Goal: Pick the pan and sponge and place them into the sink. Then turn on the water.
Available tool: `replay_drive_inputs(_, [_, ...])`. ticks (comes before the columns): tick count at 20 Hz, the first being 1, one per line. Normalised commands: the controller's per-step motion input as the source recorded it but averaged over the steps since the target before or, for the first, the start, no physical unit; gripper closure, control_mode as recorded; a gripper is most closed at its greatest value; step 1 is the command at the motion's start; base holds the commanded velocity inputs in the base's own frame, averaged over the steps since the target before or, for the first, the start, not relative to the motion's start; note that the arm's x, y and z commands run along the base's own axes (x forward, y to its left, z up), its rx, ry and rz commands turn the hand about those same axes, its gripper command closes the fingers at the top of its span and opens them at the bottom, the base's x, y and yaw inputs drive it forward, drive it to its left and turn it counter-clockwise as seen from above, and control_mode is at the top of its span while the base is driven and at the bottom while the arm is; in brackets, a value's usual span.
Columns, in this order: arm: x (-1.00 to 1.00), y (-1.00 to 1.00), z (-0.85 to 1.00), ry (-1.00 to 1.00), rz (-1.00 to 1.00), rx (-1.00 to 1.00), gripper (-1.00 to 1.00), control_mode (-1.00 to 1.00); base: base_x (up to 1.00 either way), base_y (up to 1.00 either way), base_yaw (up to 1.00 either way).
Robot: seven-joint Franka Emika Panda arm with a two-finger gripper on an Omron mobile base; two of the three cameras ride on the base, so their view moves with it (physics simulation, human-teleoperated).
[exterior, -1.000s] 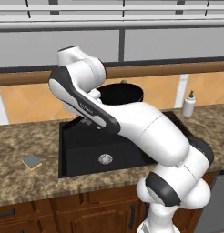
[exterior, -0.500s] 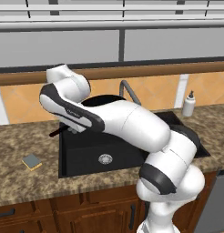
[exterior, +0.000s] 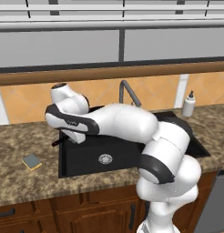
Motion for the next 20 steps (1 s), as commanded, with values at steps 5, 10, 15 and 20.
replay_drive_inputs(5, [0.42, -0.01, -0.54, 0.00, -0.08, 0.04, 1.00, -1.00, 0.00, 0.00, 0.00])
replay_drive_inputs(10, [0.33, -0.07, -0.47, 0.00, -0.14, 0.06, 1.00, -1.00, 0.00, 0.00, 0.00])
replay_drive_inputs(15, [0.34, -0.19, -0.39, 0.00, -0.16, 0.05, 1.00, -1.00, 0.00, 0.00, 0.00])
replay_drive_inputs(20, [0.28, -0.24, -0.47, 0.00, -0.17, 0.01, 1.00, -1.00, 0.00, 0.00, 0.00])
